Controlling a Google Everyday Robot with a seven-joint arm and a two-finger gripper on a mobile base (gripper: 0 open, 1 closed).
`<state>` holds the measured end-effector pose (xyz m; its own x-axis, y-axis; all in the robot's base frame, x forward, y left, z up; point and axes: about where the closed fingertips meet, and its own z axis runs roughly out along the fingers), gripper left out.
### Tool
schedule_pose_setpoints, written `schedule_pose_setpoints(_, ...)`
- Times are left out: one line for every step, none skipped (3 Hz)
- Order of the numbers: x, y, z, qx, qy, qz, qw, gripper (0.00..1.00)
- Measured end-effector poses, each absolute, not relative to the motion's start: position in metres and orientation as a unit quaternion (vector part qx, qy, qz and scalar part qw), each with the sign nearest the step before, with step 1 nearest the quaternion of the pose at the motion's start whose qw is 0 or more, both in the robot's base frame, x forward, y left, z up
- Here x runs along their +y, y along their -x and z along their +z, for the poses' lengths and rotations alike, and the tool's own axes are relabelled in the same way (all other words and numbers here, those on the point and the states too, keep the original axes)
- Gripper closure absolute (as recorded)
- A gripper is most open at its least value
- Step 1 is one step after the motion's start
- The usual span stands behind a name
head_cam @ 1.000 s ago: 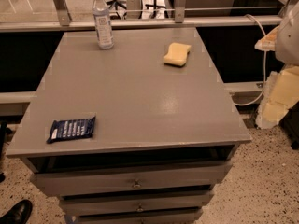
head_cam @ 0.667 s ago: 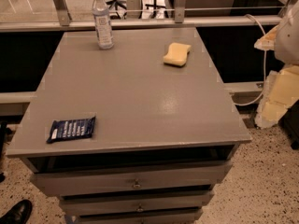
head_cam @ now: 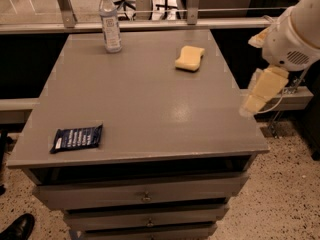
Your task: Move sponge near rxbar blueberry
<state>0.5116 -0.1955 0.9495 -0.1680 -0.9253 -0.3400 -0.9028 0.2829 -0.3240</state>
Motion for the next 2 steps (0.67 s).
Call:
schedule_pose_setpoints(-0.172, -0.5722, 0.9179, 0.767, 0.566, 0.034, 0.3, 0.0)
schedule_pose_setpoints(-0.1719, -0.5722, 0.9179, 0.767, 0.566, 0.034, 0.3, 0.0)
